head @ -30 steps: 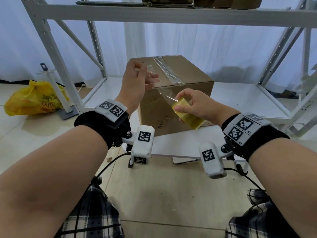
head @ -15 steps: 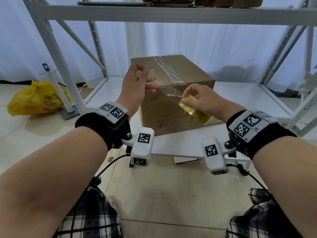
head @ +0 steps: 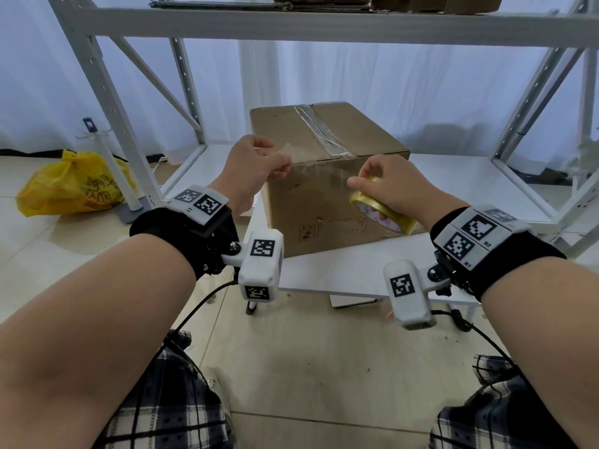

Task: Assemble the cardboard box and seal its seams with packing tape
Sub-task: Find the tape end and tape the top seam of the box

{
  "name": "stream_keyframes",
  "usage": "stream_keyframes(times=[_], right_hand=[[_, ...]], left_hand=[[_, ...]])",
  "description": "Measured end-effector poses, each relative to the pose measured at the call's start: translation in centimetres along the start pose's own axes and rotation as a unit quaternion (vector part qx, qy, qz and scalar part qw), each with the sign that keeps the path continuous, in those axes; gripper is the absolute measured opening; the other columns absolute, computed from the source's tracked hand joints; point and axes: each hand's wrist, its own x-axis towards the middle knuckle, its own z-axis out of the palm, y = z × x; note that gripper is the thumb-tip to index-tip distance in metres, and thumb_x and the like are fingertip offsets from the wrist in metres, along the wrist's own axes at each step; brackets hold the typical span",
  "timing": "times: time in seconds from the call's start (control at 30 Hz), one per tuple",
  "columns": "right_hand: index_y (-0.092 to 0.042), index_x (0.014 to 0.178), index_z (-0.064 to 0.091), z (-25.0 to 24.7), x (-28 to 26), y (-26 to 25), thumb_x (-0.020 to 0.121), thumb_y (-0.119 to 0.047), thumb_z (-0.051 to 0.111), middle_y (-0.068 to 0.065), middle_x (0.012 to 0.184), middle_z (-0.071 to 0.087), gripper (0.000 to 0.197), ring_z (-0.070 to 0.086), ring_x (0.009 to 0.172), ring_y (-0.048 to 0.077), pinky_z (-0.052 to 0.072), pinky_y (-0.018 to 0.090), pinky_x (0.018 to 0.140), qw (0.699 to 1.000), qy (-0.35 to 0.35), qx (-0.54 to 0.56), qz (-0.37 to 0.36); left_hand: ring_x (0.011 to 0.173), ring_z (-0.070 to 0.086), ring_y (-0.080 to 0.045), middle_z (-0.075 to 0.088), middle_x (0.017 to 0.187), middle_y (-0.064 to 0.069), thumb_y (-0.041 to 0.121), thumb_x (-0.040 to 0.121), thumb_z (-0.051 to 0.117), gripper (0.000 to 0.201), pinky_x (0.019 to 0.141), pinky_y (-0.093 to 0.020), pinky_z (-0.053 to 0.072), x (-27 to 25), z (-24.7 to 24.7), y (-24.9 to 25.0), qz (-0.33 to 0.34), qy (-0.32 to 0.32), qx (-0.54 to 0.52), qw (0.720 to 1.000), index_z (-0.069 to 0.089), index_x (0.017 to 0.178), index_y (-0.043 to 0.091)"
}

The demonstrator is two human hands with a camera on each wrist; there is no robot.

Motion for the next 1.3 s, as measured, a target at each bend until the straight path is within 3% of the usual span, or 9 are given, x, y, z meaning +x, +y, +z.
stream_keyframes(times=[0.1,0.23,0.43,0.57,0.77,0.97,1.1,1.2,1.3], right_hand=[[-0.028,0.085,0.054,-0.2,0.1,-1.0,0.087,-0.057,0.055,-0.014,0.080,0.059,0.030,0.062,0.050,0.012,0.040,0.029,0.068,0.995,0.027,-0.091,-0.002],[-0.025,0.090,0.056,-1.5,0.7,-3.4,0.090,-0.055,0.053,-0.005,0.089,0.059,0.031,0.051,0.064,0.012,0.031,0.026,0.059,0.977,0.041,-0.202,-0.047],[-0.017,0.097,0.054,-3.1,3.6,-7.1,0.087,-0.060,0.053,-0.005,0.074,0.054,0.044,0.053,0.068,0.014,0.032,0.030,0.065,0.952,-0.028,-0.296,-0.074],[-0.009,0.100,0.059,-2.6,5.4,-7.7,0.077,-0.063,0.064,0.007,0.092,0.064,0.059,0.059,0.083,0.020,0.046,0.032,0.073,0.972,-0.071,-0.214,-0.067],[-0.016,0.093,0.056,-0.9,5.5,-7.2,0.079,-0.063,0.061,0.000,0.084,0.059,0.049,0.053,0.071,0.009,0.037,0.021,0.060,0.987,-0.079,-0.128,-0.052],[-0.016,0.084,0.058,-0.9,4.9,-5.7,0.074,-0.064,0.062,0.001,0.079,0.059,0.049,0.054,0.068,0.010,0.038,0.020,0.059,0.995,-0.049,-0.074,-0.048],[-0.024,0.099,0.057,-1.5,3.9,-6.2,0.067,-0.062,0.069,-0.003,0.090,0.057,0.051,0.058,0.078,0.013,0.045,0.024,0.063,0.993,-0.093,0.013,-0.065],[-0.025,0.107,0.061,-2.1,3.6,-6.5,0.073,-0.045,0.076,-0.006,0.098,0.056,0.042,0.058,0.089,0.015,0.046,0.023,0.066,0.987,-0.132,-0.027,-0.093],[-0.027,0.107,0.062,-2.1,4.0,-6.2,0.073,-0.044,0.077,-0.009,0.102,0.053,0.040,0.051,0.097,0.014,0.040,0.027,0.076,0.980,-0.111,-0.116,-0.117]], left_hand=[[0.070,0.062,-0.012,0.064,0.084,-0.008,0.012,0.083,0.071,0.038,0.072,-0.022,0.056,0.0,-0.2,0.0,-0.017,-0.008,0.022,1.000,0.052,0.115,0.002],[0.067,0.060,-0.010,0.063,0.078,-0.004,0.019,0.082,0.073,0.031,0.071,-0.021,0.055,0.1,-1.1,0.3,-0.021,0.002,0.019,1.000,0.064,0.103,-0.001],[0.065,0.063,-0.013,0.065,0.075,-0.005,0.019,0.085,0.070,0.016,0.065,-0.022,0.055,0.0,-2.8,0.2,-0.026,0.033,0.027,0.999,0.061,0.085,0.005],[0.067,0.065,-0.016,0.066,0.083,-0.008,0.019,0.089,0.064,0.012,0.060,-0.023,0.054,0.1,-3.9,-0.1,-0.050,0.079,0.009,0.996,0.055,0.085,0.012],[0.083,0.053,-0.017,0.057,0.087,-0.001,0.020,0.090,0.063,0.014,0.083,-0.032,0.053,0.5,-4.5,-0.5,-0.075,0.146,-0.035,0.986,0.052,0.081,0.019],[0.076,0.060,-0.017,0.064,0.080,-0.005,0.016,0.089,0.064,0.014,0.076,-0.027,0.053,0.9,-4.4,-0.8,-0.095,0.141,-0.064,0.983,0.057,0.077,0.013],[0.071,0.061,-0.014,0.063,0.077,-0.005,0.015,0.091,0.062,0.014,0.073,-0.025,0.055,0.7,-4.2,-1.0,-0.076,0.139,-0.033,0.987,0.059,0.079,0.010],[0.067,0.060,-0.013,0.063,0.075,-0.005,0.015,0.091,0.062,0.015,0.066,-0.021,0.054,0.7,-4.3,-1.5,-0.065,0.140,-0.011,0.988,0.059,0.078,0.010],[0.065,0.059,-0.010,0.062,0.076,-0.003,0.018,0.093,0.058,0.014,0.063,-0.017,0.052,0.8,-3.7,-1.4,-0.043,0.151,0.028,0.987,0.059,0.082,0.009]])
